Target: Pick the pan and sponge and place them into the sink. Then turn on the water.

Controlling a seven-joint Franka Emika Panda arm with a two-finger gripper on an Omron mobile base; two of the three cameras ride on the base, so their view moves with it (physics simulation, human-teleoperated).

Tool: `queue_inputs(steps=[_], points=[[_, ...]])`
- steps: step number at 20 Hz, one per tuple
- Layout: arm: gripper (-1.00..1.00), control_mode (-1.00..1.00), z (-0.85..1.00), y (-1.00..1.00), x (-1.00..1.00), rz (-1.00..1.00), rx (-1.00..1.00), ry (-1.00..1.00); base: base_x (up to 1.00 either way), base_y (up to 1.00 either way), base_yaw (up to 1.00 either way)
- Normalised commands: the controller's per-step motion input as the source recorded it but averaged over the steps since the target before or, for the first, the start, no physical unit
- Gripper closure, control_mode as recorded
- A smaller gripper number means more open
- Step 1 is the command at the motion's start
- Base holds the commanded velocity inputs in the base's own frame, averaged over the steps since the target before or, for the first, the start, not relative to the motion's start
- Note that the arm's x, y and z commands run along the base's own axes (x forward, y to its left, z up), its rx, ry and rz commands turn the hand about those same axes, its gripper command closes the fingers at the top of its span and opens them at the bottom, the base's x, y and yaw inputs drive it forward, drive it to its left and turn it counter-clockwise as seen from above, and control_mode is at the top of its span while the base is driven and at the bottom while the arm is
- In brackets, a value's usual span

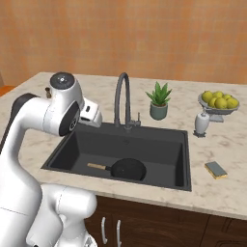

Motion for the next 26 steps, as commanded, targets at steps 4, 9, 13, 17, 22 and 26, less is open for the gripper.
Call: queue_inputs(steps=[4,9,13,17,22,26], points=[[-1.0,1.0,0.0,0.0,0.0,0.0,0.0,0.0,-0.05,-0.16,-0.03],[-1.0,1.0,0.0,0.0,0.0,0.0,0.0,0.0,0.0,-0.51,-0.07],[-1.0,1.0,0.0,0.0,0.0,0.0,0.0,0.0,0.0,-0.52,-0.03],[-1.0,1.0,0.0,0.0,0.0,0.0,0.0,0.0,0.0,-0.31,0.0],[-1.0,1.0,0.0,0.0,0.0,0.0,0.0,0.0,0.06,-0.12,0.0],[-1.0,1.0,0.0,0.0,0.0,0.0,0.0,0.0,0.22,-0.14,0.0]])
